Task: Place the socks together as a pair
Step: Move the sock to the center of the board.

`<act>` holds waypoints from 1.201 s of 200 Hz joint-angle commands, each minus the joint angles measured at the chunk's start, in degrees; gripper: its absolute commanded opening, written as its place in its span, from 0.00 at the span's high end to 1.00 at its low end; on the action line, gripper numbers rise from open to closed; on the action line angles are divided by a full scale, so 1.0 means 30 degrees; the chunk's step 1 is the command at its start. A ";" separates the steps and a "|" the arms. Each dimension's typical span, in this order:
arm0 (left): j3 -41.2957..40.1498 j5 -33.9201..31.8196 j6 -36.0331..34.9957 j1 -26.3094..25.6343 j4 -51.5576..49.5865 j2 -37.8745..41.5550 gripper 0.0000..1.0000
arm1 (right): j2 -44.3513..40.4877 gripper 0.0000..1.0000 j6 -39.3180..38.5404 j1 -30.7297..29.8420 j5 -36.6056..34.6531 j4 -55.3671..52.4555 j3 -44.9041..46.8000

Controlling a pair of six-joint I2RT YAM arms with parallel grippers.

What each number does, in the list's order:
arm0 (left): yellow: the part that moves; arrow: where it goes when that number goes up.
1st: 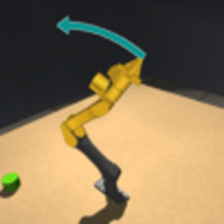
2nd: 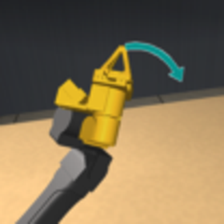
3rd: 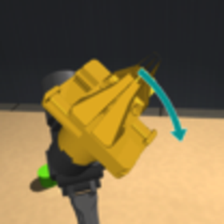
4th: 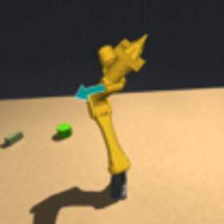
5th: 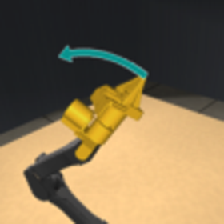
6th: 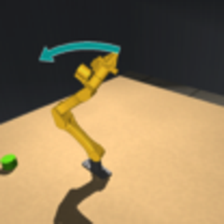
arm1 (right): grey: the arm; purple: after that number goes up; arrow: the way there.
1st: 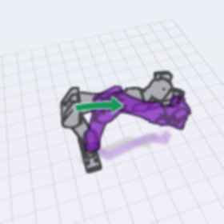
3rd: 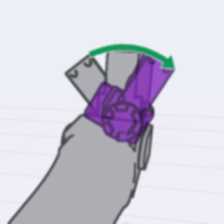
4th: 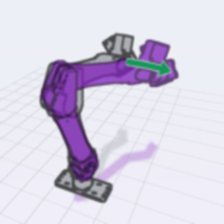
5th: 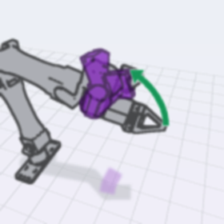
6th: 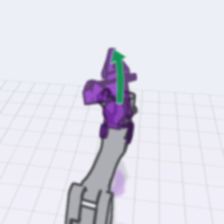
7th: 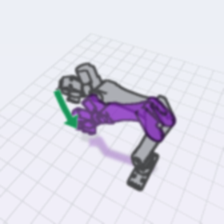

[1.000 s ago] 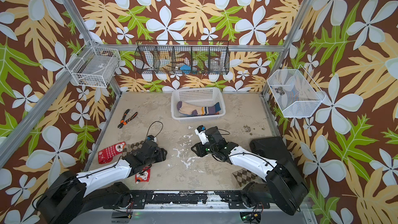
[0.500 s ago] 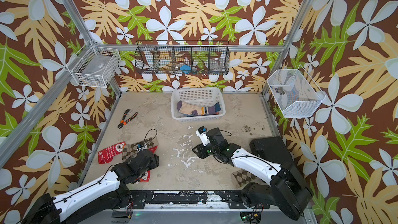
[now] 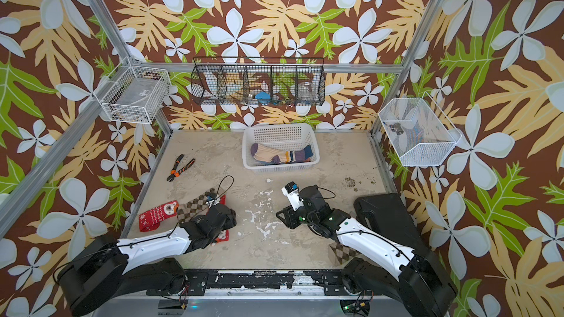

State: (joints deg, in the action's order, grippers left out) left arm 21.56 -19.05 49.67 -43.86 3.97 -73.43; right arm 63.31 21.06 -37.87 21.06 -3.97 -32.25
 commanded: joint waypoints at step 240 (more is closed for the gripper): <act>0.0081 0.2182 -0.1542 0.2281 -0.0165 0.5770 0.32 | 0.6132 0.51 0.3574 -0.3448 -0.0362 0.3274 0.0446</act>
State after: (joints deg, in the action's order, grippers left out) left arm 22.26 -12.19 46.33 -37.50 3.40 -56.16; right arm 80.38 30.83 -47.16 21.06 3.77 -30.20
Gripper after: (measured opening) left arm 0.679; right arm 0.491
